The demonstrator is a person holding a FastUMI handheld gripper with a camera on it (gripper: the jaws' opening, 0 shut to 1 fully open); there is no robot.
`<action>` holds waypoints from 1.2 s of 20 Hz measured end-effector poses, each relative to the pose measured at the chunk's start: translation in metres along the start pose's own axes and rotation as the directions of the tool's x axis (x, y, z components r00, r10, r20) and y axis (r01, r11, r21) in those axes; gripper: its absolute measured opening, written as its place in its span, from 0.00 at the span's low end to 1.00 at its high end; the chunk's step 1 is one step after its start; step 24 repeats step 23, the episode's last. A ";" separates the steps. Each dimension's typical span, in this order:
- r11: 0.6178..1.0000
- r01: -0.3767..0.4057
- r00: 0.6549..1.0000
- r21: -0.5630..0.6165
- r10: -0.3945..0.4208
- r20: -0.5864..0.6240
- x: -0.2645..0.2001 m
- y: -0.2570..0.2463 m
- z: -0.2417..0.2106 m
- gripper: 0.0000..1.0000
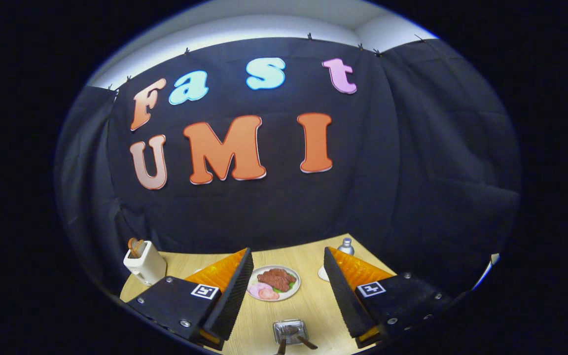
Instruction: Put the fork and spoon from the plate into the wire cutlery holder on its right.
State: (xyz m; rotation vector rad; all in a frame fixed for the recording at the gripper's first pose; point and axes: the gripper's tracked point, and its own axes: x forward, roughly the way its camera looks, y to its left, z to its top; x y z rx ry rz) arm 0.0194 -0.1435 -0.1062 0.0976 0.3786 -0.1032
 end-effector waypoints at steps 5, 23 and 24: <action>0.999 -0.025 0.988 -0.022 0.028 0.153 -0.018 0.013 0.039 0.86; 0.990 -0.104 0.946 -0.095 0.128 0.298 -0.031 0.055 0.070 0.86; 0.990 -0.104 0.946 -0.095 0.128 0.298 -0.031 0.055 0.070 0.86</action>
